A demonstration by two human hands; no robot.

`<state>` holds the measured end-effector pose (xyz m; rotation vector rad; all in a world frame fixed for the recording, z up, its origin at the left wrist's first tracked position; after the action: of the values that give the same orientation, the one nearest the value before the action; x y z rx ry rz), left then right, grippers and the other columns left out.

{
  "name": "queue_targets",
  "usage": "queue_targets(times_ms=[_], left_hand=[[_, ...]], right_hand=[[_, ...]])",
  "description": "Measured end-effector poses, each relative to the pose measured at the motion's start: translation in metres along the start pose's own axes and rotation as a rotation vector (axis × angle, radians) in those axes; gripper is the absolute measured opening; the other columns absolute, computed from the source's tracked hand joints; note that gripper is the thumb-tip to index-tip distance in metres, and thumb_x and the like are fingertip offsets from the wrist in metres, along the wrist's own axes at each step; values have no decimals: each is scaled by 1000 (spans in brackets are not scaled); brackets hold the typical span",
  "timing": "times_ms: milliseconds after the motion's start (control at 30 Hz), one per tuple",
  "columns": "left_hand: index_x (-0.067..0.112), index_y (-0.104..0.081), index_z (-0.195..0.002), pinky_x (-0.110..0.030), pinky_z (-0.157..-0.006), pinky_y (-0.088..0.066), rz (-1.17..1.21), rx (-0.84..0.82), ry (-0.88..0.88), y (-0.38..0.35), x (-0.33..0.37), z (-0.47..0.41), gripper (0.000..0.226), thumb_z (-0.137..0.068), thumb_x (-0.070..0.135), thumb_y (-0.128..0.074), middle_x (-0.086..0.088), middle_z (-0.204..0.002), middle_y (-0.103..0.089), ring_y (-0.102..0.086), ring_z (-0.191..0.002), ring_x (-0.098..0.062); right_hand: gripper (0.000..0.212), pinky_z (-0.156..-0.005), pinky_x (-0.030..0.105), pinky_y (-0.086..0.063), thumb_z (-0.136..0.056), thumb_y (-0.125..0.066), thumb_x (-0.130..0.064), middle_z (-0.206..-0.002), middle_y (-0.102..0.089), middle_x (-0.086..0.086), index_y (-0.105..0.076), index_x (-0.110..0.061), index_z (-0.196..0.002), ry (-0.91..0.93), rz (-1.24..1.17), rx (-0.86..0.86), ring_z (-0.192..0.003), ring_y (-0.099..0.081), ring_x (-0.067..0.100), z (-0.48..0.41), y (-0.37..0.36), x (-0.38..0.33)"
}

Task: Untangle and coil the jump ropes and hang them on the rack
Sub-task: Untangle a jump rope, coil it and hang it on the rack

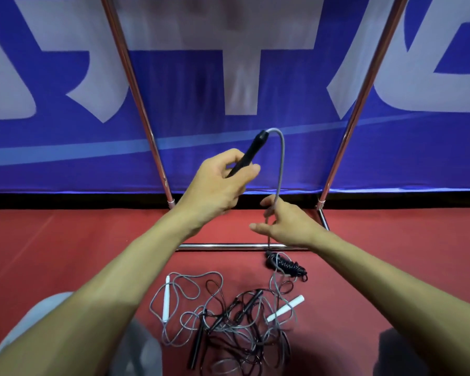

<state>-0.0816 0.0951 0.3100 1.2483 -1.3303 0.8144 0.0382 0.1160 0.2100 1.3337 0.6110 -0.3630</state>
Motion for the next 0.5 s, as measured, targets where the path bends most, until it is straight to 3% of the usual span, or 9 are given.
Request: queue_targets(times_ms=[133,300,400,500], left_hand=[[17,-37,-68,-18,-36,-12,81,18,-7,-2,1,2,35,-96,18,-57,6,-44,-24,-17,-33,-9],[18,-46,-70,-20,-38,-11,175,251,81,27,-17,-2,29,-96,26,-56,4,-43,-26,-18,-33,-10],[11,-59,-95,-16,-35,-16,110,270,131,33,-30,-4,12,-95,22,-53,7,-42,-28,-19,-32,-9],[13,-62,-108,-14,-36,-17,-18,242,227,20,-53,-1,20,-91,10,-52,9,-39,-30,-20,-31,-8]], right_hand=[[16,-80,28,-50,-90,-63,-29,-94,-71,4,-68,-15,-96,16,56,-9,-90,-65,19,-7,-11,3],[20,-70,30,-53,-85,-70,-30,-83,-70,6,-66,-14,-75,-99,162,-98,-80,-67,22,-3,4,29],[17,-69,37,-60,-86,-70,-13,-77,-71,14,-65,-11,-69,-122,-86,-111,-69,-71,27,5,10,35],[14,-60,32,-58,-89,-62,-2,-69,-64,18,-60,-4,-76,-84,-486,9,-51,-63,19,8,30,29]])
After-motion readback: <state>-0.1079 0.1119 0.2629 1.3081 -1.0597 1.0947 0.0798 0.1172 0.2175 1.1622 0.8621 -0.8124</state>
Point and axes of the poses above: each hand's wrist, its own z-axis away from the middle knuckle, its own y-axis out of the back of the hand, x = y × z, the point moved 10 cm from there along -z, towards the middle knuckle
